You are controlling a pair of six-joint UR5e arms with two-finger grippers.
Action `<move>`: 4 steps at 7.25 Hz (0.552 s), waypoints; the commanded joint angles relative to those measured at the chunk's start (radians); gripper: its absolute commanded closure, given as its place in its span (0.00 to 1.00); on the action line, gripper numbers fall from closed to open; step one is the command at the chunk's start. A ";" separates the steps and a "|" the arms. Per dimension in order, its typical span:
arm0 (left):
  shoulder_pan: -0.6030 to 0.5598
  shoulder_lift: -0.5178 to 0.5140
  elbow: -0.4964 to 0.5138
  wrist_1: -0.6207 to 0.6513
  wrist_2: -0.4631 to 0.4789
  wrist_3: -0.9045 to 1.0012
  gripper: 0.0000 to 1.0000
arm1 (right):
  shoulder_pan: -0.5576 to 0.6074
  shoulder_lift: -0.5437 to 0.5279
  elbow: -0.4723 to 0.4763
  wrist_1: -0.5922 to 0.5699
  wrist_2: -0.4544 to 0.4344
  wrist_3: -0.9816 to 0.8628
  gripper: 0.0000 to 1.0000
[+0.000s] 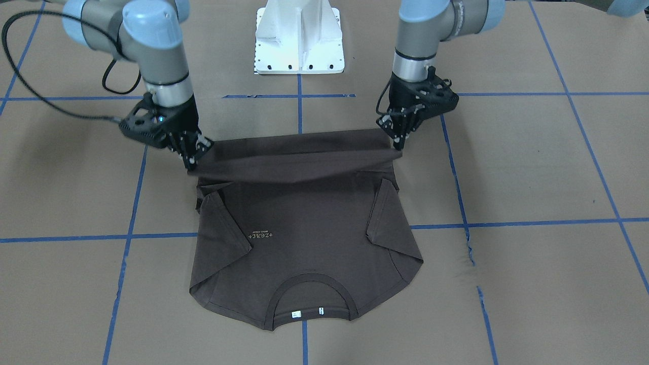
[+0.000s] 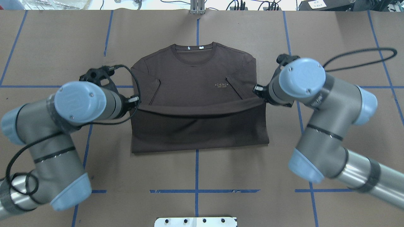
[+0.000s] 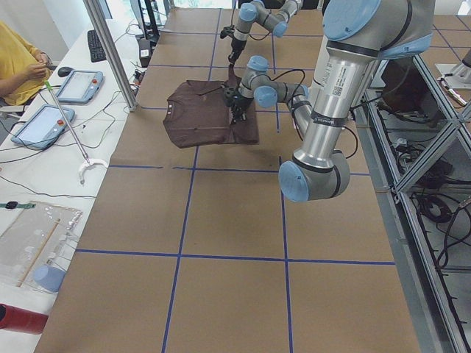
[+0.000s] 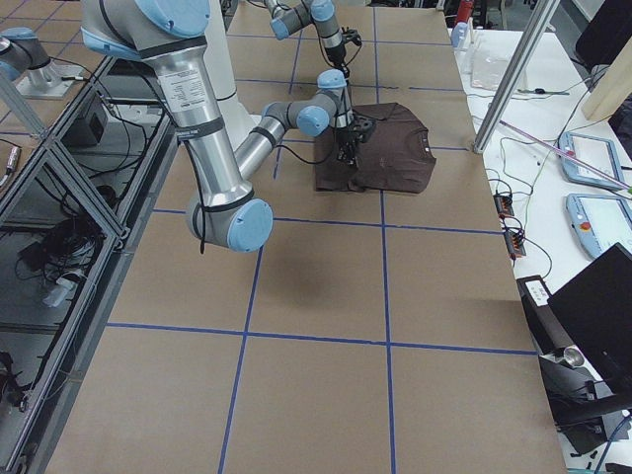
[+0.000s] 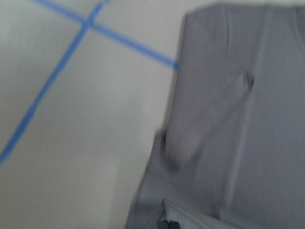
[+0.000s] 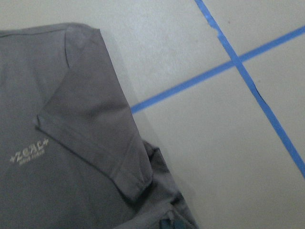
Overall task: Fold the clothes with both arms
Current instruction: 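Lift the hem with both grippers and fold it toward the collar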
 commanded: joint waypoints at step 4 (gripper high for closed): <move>-0.149 -0.136 0.379 -0.299 0.004 0.102 1.00 | 0.103 0.249 -0.445 0.132 0.013 -0.082 1.00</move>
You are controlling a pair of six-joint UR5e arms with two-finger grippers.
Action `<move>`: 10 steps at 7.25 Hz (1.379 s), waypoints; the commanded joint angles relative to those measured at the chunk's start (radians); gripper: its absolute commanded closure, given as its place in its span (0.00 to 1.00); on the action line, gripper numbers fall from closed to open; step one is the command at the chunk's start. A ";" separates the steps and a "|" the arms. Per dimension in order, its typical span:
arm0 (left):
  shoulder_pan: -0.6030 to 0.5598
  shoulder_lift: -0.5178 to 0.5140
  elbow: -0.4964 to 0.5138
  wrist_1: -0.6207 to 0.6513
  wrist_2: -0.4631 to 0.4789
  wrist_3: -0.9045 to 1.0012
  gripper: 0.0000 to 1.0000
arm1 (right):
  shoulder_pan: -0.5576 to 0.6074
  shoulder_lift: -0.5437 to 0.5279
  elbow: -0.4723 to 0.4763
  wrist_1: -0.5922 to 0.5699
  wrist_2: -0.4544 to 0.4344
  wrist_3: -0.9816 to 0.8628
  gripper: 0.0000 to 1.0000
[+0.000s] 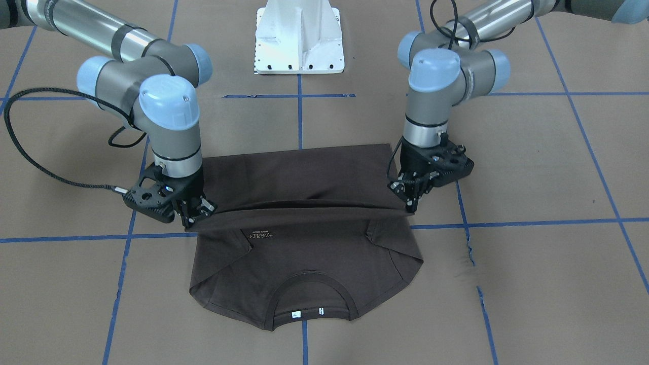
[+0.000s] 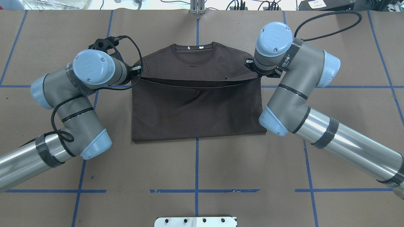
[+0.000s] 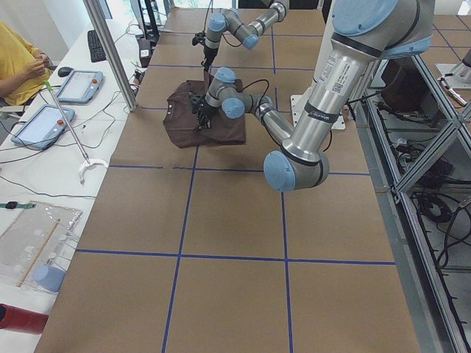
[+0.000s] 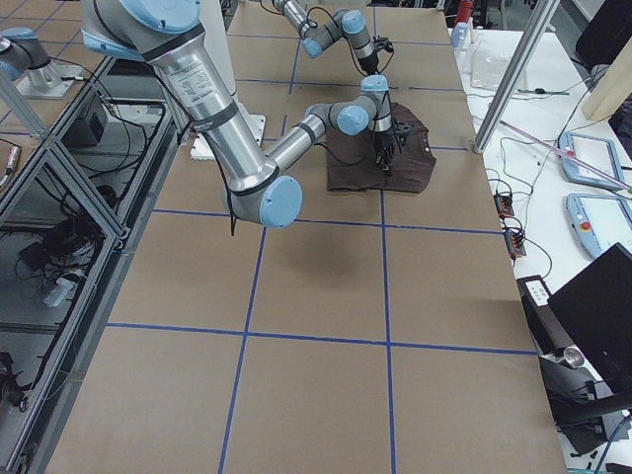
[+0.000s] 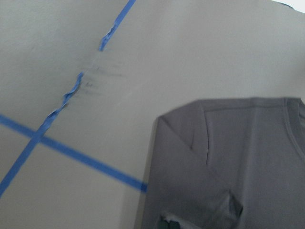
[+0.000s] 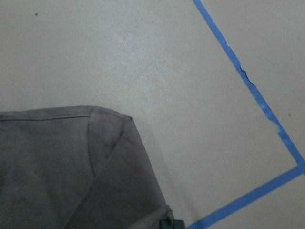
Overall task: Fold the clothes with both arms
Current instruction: 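Lift the hem with both grippers and fold it toward the collar, then release the hem near the collar and draw the right gripper back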
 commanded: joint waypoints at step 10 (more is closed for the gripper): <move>-0.028 -0.058 0.183 -0.137 0.003 0.021 0.76 | 0.008 0.135 -0.254 0.075 -0.014 -0.012 0.28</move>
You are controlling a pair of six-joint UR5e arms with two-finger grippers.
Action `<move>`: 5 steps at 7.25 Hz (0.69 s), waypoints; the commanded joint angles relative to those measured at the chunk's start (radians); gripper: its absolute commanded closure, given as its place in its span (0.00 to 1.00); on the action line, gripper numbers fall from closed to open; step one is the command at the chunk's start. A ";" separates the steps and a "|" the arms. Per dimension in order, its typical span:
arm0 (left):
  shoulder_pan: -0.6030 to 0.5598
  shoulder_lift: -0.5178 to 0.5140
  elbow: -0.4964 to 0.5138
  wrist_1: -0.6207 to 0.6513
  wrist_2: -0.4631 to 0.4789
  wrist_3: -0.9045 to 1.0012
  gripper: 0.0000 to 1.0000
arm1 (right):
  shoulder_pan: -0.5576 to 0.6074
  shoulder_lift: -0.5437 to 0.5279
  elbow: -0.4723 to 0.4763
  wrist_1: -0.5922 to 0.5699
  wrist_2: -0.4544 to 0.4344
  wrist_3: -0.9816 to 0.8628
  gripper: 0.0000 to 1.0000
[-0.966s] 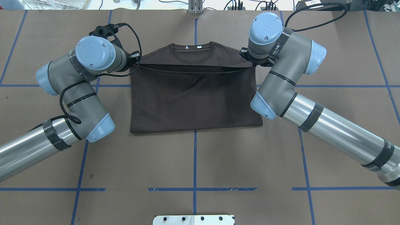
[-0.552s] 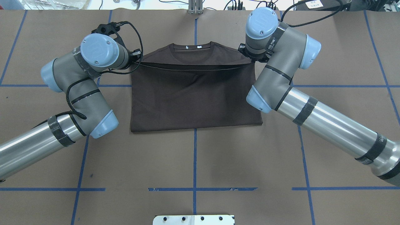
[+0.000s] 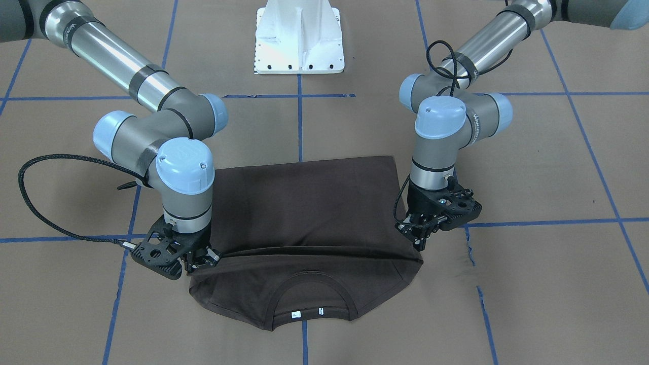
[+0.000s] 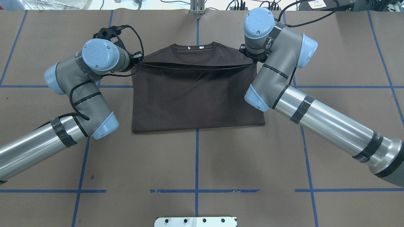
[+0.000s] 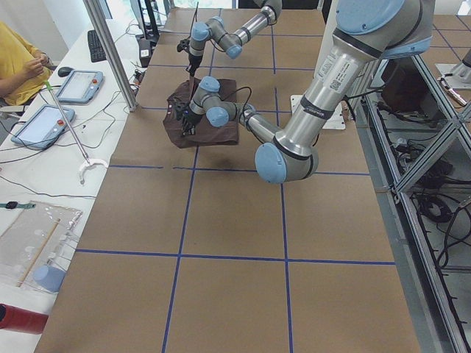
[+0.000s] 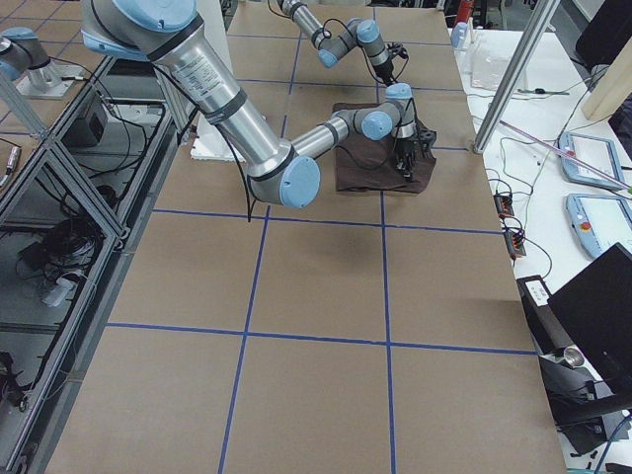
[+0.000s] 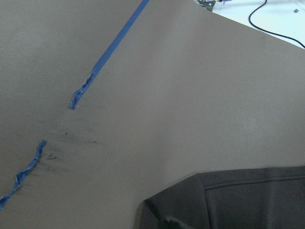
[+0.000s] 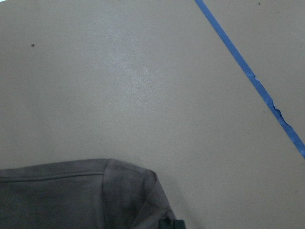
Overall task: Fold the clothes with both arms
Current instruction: 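Release the hem near the collar and draw the right gripper back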
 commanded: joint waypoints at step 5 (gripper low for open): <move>0.006 0.062 -0.108 -0.004 -0.076 -0.010 0.75 | -0.124 -0.293 0.456 -0.001 -0.010 0.103 0.00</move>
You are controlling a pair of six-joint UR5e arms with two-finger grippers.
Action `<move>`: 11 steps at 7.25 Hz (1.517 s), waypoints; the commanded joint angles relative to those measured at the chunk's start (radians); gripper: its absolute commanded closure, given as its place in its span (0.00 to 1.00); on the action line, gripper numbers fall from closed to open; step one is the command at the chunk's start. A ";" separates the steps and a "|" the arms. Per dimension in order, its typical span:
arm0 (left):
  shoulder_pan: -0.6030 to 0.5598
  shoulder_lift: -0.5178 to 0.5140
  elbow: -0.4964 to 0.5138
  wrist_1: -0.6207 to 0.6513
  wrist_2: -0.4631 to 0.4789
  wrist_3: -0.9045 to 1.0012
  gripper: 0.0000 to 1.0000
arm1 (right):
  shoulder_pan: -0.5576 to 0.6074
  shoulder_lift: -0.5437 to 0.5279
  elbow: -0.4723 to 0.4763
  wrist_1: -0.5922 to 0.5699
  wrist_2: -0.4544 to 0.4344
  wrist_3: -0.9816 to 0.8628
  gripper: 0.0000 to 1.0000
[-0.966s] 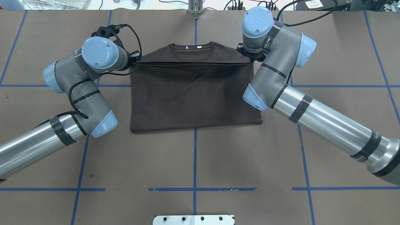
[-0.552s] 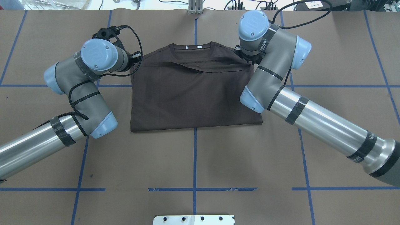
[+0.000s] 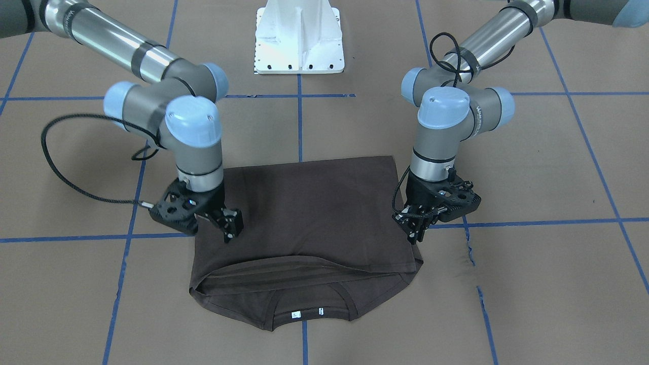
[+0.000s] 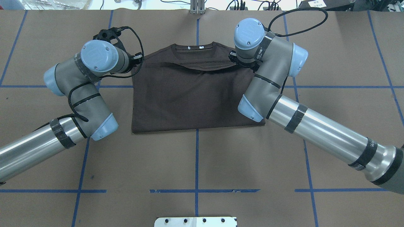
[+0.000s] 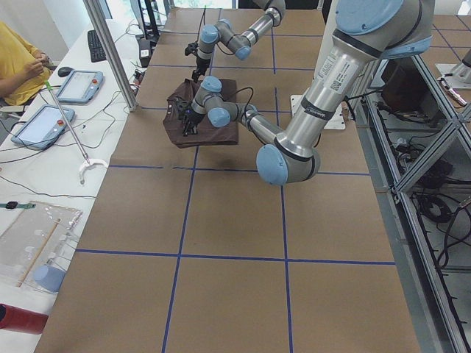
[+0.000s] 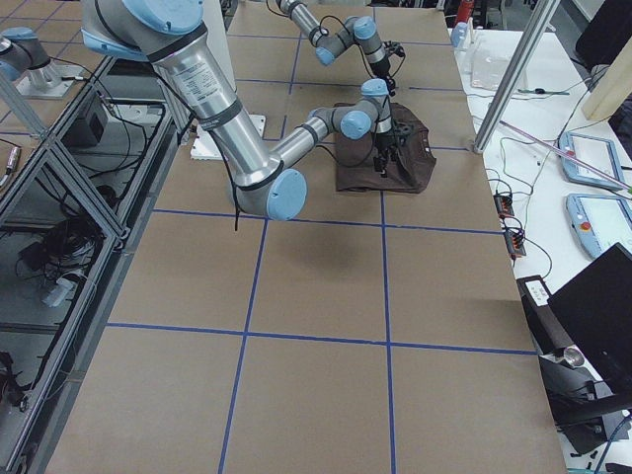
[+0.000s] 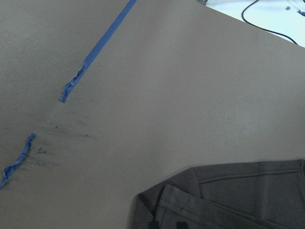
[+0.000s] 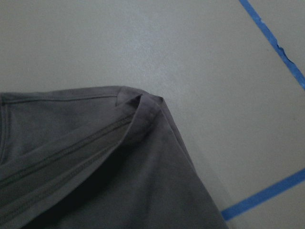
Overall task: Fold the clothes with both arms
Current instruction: 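Release the hem near the collar and draw the right gripper back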
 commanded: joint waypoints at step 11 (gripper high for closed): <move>-0.001 0.069 -0.150 0.015 -0.032 -0.071 0.76 | -0.179 -0.267 0.227 0.001 -0.014 0.334 0.39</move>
